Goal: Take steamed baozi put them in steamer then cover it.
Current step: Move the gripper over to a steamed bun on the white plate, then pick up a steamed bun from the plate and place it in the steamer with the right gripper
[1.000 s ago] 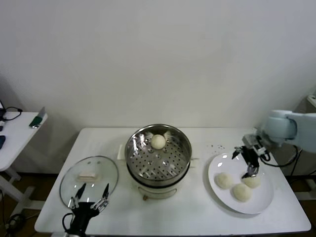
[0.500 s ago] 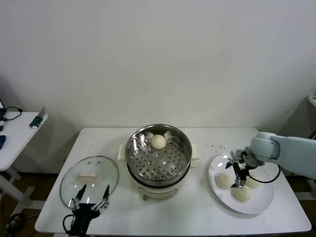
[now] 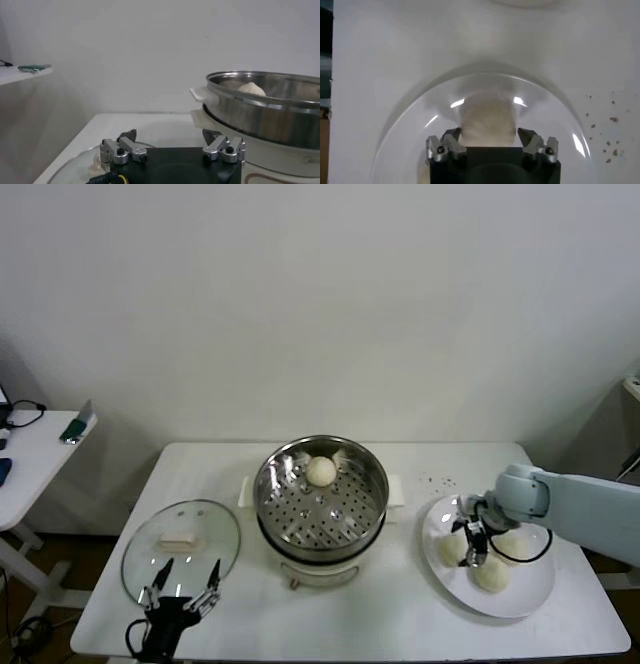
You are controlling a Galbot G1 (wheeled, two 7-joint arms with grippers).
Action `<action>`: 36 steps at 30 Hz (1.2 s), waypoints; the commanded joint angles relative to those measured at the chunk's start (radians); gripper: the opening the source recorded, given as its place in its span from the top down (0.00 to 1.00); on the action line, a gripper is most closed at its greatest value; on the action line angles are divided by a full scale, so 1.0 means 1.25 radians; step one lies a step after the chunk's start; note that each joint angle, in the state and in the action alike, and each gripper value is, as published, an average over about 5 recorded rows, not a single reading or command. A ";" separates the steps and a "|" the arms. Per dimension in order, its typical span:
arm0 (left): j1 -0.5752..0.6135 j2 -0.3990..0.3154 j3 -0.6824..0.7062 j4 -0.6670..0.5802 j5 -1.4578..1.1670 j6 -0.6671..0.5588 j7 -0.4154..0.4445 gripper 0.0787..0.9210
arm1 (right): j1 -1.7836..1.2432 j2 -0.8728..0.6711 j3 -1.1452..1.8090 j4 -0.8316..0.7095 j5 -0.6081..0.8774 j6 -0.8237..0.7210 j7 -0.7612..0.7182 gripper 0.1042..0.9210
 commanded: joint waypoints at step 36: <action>-0.003 0.004 0.013 -0.002 -0.002 -0.006 -0.002 0.12 | 0.484 0.502 -0.075 0.128 0.490 -0.090 0.031 0.31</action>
